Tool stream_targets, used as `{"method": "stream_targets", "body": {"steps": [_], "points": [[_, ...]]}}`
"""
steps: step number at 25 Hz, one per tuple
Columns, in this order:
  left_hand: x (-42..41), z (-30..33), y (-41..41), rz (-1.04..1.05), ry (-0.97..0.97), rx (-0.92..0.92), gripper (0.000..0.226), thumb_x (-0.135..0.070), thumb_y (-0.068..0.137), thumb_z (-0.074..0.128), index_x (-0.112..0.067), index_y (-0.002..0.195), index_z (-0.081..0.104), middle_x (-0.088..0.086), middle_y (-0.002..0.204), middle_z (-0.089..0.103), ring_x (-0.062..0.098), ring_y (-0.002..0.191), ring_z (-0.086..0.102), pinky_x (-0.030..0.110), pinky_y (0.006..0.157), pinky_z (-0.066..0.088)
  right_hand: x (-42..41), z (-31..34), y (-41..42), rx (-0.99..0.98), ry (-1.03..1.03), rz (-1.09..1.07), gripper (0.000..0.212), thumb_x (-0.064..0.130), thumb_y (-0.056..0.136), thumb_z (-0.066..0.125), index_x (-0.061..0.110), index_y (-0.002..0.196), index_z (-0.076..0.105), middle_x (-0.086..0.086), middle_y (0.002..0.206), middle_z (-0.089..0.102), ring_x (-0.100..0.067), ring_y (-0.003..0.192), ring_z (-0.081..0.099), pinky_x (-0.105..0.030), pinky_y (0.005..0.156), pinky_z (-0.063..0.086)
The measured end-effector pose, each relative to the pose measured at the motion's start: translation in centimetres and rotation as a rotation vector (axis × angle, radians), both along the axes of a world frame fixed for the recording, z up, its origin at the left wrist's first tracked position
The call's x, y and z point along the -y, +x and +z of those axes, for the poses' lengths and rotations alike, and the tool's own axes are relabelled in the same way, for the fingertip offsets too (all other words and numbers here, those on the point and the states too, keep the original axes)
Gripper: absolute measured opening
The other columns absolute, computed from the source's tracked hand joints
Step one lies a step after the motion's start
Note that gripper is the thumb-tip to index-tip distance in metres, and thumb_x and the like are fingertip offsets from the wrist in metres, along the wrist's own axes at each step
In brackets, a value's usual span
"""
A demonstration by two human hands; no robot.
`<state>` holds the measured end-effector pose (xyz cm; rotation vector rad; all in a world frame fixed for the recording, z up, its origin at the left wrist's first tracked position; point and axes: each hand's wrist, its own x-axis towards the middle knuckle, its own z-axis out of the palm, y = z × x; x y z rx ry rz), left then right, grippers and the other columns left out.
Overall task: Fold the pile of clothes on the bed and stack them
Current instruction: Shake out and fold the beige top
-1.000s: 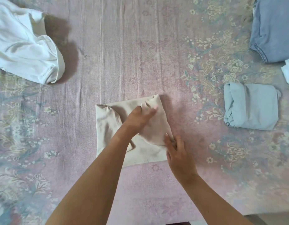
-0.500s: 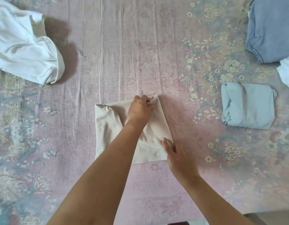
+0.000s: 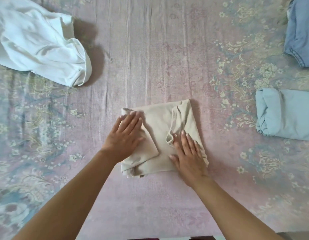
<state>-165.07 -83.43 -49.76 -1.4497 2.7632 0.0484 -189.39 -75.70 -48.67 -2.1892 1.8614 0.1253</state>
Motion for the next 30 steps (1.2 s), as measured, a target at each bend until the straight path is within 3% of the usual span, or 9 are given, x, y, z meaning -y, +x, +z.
{"method": "stream_targets", "body": {"steps": [5, 8, 10, 13, 17, 21, 25, 28, 30], "points": [[3.4, 1.6, 0.5, -0.099, 0.093, 0.044, 0.058, -0.034, 0.095, 0.021, -0.008, 0.148, 0.025, 0.012, 0.152, 0.033, 0.026, 0.141, 0.03, 0.045, 0.117, 0.019, -1.0, 1.6, 6.7, 0.049, -0.079, -0.054, 0.062, 0.039, 0.094, 0.031, -0.001, 0.141, 0.034, -0.024, 0.147, 0.037, -0.037, 0.138, 0.031, -0.048, 0.111, 0.02], [5.5, 2.0, 4.5, -0.41, -0.154, 0.053, 0.055, -0.007, 0.088, 0.042, -0.001, 0.142, 0.036, 0.022, 0.143, 0.043, 0.036, 0.132, 0.042, 0.047, 0.113, 0.028, -2.9, 2.1, 13.3, 0.127, 0.013, 0.028, 0.072, 0.042, 0.081, 0.055, -0.003, 0.135, 0.042, -0.022, 0.141, 0.046, -0.033, 0.134, 0.037, -0.047, 0.11, 0.026], [5.7, 1.2, 6.5, -0.683, -0.248, 0.236, 0.064, -0.006, 0.083, 0.05, -0.005, 0.144, 0.031, 0.016, 0.144, 0.04, 0.035, 0.133, 0.037, 0.047, 0.116, 0.019, -3.1, 2.5, 15.7, 0.106, 0.193, -0.074, 0.087, 0.047, 0.065, 0.074, -0.006, 0.131, 0.05, -0.025, 0.135, 0.051, -0.036, 0.129, 0.046, -0.049, 0.109, 0.033], [5.9, 1.4, 4.3, -0.738, -0.267, 0.286, 0.039, -0.002, 0.088, 0.046, -0.01, 0.125, 0.053, 0.009, 0.13, 0.057, 0.028, 0.121, 0.053, 0.045, 0.11, 0.034, -2.1, 2.1, 16.1, 0.157, 0.182, -0.158, 0.073, 0.026, 0.054, 0.083, -0.007, 0.115, 0.063, -0.025, 0.118, 0.063, -0.035, 0.113, 0.06, -0.044, 0.093, 0.051], [8.2, 3.1, 1.9, -0.681, -0.174, 0.103, 0.023, 0.005, 0.083, 0.052, -0.01, 0.094, 0.065, 0.008, 0.098, 0.066, 0.027, 0.092, 0.064, 0.044, 0.094, 0.048, -0.4, 4.0, 13.2, 0.555, 0.071, -0.389, 0.024, 0.004, 0.073, 0.059, 0.006, 0.095, 0.067, -0.003, 0.091, 0.066, -0.018, 0.086, 0.064, -0.019, 0.073, 0.046], [11.1, 5.3, -3.6, -0.667, -0.267, 0.018, 0.021, 0.008, 0.086, 0.046, -0.009, 0.088, 0.058, 0.006, 0.075, 0.057, 0.026, 0.069, 0.057, 0.04, 0.079, 0.051, -0.5, 7.4, 6.9, 0.891, 0.194, -0.896, 0.024, 0.018, 0.08, 0.043, 0.023, 0.094, 0.062, 0.008, 0.088, 0.056, -0.012, 0.083, 0.051, -0.024, 0.074, 0.039], [12.4, 5.4, -12.8, -0.688, -0.3, -0.042, 0.017, -0.003, 0.084, 0.045, -0.014, 0.096, 0.05, 0.002, 0.079, 0.061, 0.024, 0.075, 0.061, 0.039, 0.088, 0.046, 0.3, 5.5, -0.8, 0.563, 0.192, -1.15, 0.026, 0.014, 0.079, 0.041, 0.019, 0.054, 0.038, -0.002, 0.065, 0.039, -0.028, 0.078, 0.036, -0.041, 0.07, 0.035], [12.0, 3.5, -14.0, -0.384, -0.034, -0.111, 0.024, -0.022, 0.086, 0.044, -0.012, 0.102, 0.059, 0.009, 0.091, 0.065, 0.03, 0.083, 0.065, 0.042, 0.085, 0.043, 0.5, 3.9, -3.1, 0.462, 0.321, -1.214, 0.029, 0.023, 0.091, 0.043, 0.01, 0.065, 0.049, -0.009, 0.08, 0.051, -0.03, 0.096, 0.042, -0.041, 0.079, 0.038], [11.7, 3.0, -11.7, -0.216, 0.133, -0.194, 0.041, -0.036, 0.082, 0.045, -0.005, 0.097, 0.068, 0.016, 0.093, 0.065, 0.037, 0.083, 0.064, 0.047, 0.075, 0.048, 0.0, 3.6, -2.5, 0.375, 0.24, -0.991, 0.036, 0.042, 0.09, 0.045, 0.012, 0.082, 0.061, -0.005, 0.095, 0.052, -0.027, 0.104, 0.041, -0.038, 0.081, 0.035]]}}
